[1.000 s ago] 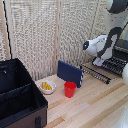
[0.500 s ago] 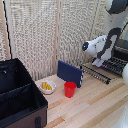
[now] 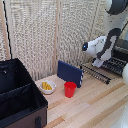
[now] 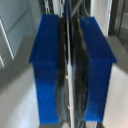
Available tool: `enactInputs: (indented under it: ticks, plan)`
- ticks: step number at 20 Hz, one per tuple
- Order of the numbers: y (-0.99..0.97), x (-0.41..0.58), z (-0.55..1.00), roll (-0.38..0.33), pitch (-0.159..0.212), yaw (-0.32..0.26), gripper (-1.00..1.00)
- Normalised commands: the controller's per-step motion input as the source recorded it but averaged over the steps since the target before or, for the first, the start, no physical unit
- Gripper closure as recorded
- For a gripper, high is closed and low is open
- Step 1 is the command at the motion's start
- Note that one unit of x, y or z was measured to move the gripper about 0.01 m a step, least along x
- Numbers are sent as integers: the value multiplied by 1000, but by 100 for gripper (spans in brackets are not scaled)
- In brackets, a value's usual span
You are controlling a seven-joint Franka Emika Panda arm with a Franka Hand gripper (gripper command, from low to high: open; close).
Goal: Gently stretch your hand towards the oven tray's handle, obtaining a firm grip, and draw it cautiously out of the oven. Transition your grip to the hot dog bowl, gingerly seizing the edge, and elevate it from the surface. Hover the bowl over the tray, delicately lower it, and temper your grip, establishing the bowl's equilibrium.
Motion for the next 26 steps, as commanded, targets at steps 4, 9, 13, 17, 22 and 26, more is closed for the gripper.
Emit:
enactInputs:
  ticks: [4, 9, 13, 17, 22, 26]
  plan:
    - [346, 1, 154, 216, 0, 28, 100]
    - [742, 33, -13, 106, 0, 1, 100]
    - [941, 70, -74, 41, 0, 0, 100]
    - [961, 49, -151, -21, 7, -1, 100]
    - [345, 78, -5, -2, 41, -6, -100]
    - [0, 81, 25, 0, 23, -17, -100]
